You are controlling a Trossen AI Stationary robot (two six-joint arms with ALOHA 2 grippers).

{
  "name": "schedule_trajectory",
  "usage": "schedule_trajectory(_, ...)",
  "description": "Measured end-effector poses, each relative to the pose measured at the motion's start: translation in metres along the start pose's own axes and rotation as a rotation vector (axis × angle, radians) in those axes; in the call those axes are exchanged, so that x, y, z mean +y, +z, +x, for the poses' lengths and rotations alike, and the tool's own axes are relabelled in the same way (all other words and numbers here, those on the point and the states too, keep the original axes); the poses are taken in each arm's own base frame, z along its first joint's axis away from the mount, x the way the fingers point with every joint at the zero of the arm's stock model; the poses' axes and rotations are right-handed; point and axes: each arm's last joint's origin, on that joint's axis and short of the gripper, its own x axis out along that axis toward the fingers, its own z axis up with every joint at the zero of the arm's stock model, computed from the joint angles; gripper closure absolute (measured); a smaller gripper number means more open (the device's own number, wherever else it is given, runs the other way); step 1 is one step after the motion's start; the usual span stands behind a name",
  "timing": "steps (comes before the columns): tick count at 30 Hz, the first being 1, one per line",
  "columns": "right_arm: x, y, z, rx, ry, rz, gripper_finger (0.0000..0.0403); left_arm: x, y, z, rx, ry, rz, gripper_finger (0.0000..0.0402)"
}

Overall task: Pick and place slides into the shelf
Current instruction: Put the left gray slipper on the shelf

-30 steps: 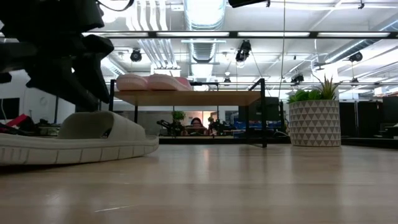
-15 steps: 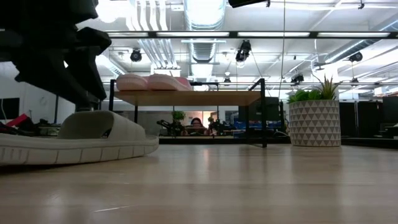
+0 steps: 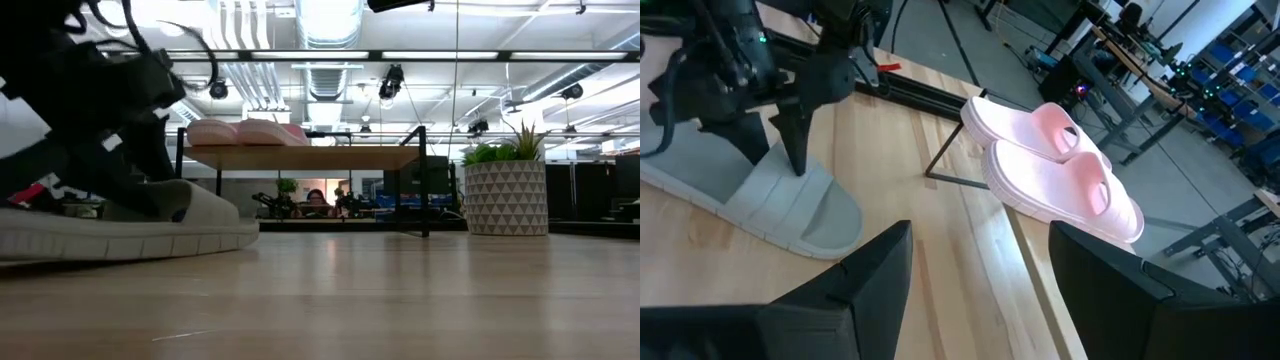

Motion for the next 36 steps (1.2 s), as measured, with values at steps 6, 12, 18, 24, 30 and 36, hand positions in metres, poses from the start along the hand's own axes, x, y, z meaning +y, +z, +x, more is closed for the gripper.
schedule_trajectory(6, 0.000, 0.000, 0.000, 0.000, 0.000, 0.006, 0.0177, -0.004, 0.000, 0.007, 0.022, 0.007, 0.014, 0.0260)
schedule_trajectory(12, 0.000, 0.000, 0.000, 0.000, 0.000, 0.009, 0.0177, 0.003, 0.001, -0.001, -0.003, -0.002, -0.012, 0.0312)
schedule_trajectory(18, 0.000, 0.000, 0.000, 0.000, 0.000, 0.008, 0.0177, 0.012, 0.002, -0.012, -0.048, -0.012, -0.048, 0.0394)
schedule_trajectory(24, 0.000, 0.000, 0.000, 0.000, 0.001, 0.008, 0.0177, 0.018, 0.003, -0.018, -0.074, -0.018, -0.064, 0.0399)
schedule_trajectory(30, 0.000, 0.000, 0.000, 0.001, 0.001, 0.008, 0.0177, 0.025, 0.003, -0.024, -0.104, 0.044, -0.069, 0.0400)
schedule_trajectory(36, 0.000, 0.000, 0.000, 0.000, 0.001, 0.000, 0.0177, 0.032, 0.003, -0.027, -0.123, 0.158, -0.099, 0.0401)
